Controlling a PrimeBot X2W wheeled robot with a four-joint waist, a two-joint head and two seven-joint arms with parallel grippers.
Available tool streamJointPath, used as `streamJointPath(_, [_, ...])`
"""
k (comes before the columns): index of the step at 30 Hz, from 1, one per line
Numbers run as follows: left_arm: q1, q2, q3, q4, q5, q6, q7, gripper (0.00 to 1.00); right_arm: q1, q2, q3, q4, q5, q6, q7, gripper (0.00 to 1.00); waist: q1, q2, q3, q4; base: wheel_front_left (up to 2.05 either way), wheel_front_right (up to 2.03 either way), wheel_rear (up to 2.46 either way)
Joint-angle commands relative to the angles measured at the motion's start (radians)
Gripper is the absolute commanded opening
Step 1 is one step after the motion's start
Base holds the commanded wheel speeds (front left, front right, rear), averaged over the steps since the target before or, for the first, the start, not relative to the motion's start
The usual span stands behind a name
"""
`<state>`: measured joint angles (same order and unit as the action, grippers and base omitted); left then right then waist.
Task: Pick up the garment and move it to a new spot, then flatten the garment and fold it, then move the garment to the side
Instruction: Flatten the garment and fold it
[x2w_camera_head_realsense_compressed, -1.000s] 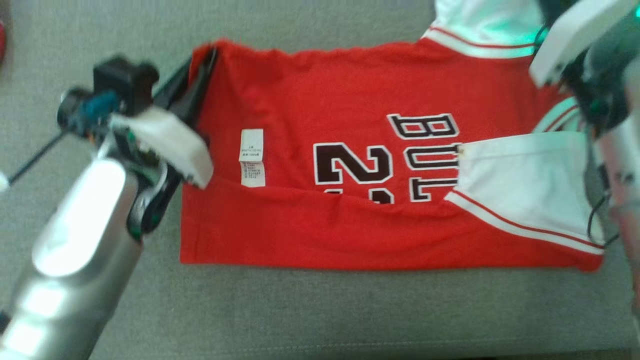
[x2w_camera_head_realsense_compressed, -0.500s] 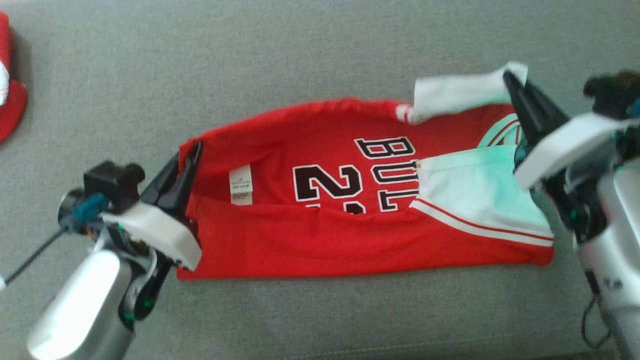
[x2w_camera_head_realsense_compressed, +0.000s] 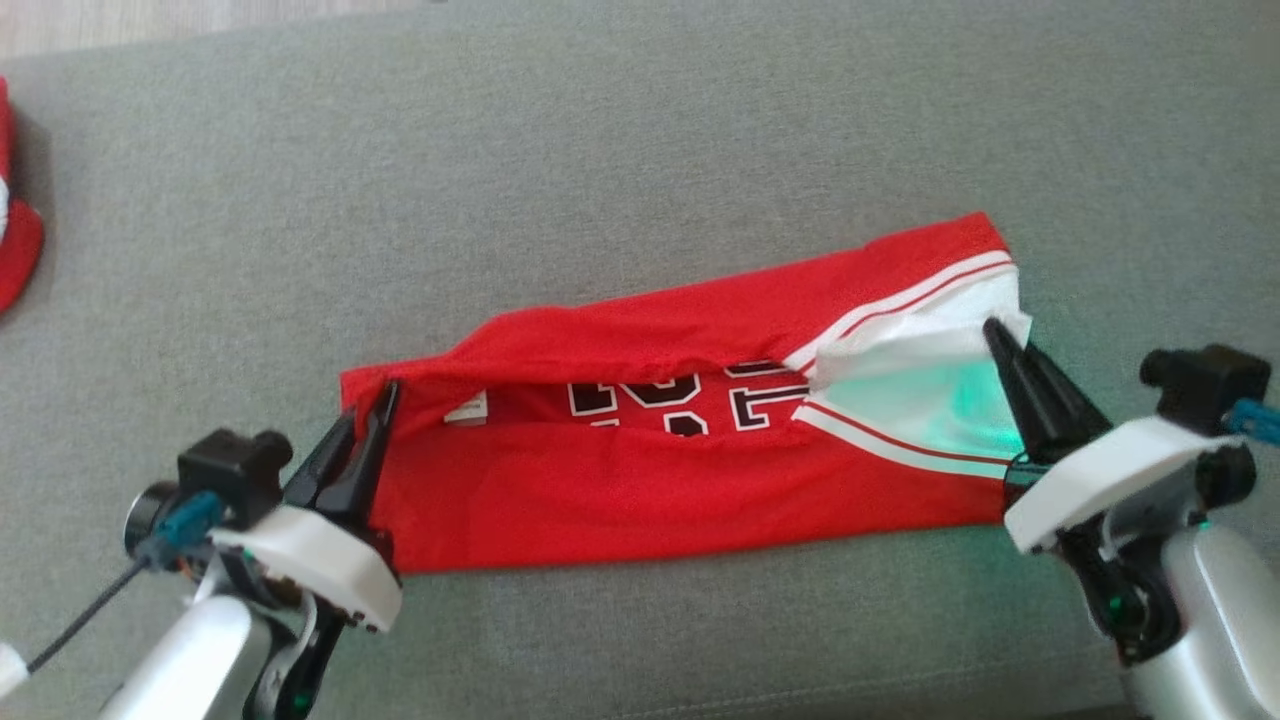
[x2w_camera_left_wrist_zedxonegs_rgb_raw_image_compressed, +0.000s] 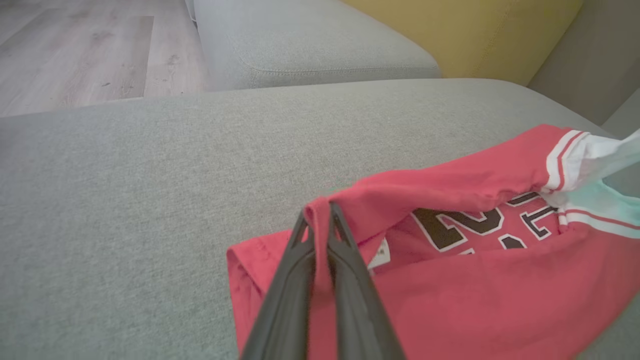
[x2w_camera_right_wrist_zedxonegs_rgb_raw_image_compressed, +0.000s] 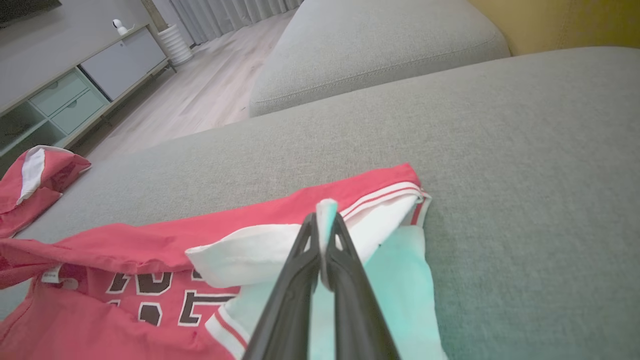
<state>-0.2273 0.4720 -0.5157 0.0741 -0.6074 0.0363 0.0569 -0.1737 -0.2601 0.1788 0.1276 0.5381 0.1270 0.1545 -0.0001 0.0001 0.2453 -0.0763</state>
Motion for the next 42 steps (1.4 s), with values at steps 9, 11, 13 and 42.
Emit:
streamJointPath(9, [0.039,0.042,0.008,-0.013,0.019,-0.003,-0.052,0.0,0.039,0.025,-0.013,-0.009,-0.036,0.004,-0.014,0.0,0.0001,-0.0001,-0.03,-0.01,0.0,0.0,0.0])
streamJointPath(11, [0.048,0.036,-0.005,-0.007,0.027,-0.007,-0.067,0.07,0.042,0.03,-0.014,0.004,-0.037,0.004,-0.02,0.0,0.0001,-0.0001,-0.036,-0.01,0.0,0.0,0.0])
streamJointPath(13, [0.058,0.026,-0.01,0.003,0.027,-0.011,-0.089,0.44,0.044,0.034,-0.013,0.016,-0.039,0.004,-0.027,0.25,0.0001,-0.0001,-0.04,-0.01,0.0,0.0,0.0])
streamJointPath(42, [0.154,-0.052,0.091,0.018,0.019,0.142,-0.293,1.0,0.03,0.027,-0.169,0.095,-0.111,0.004,0.051,1.0,0.0001,-0.0001,-0.077,0.068,0.0,0.0,0.0])
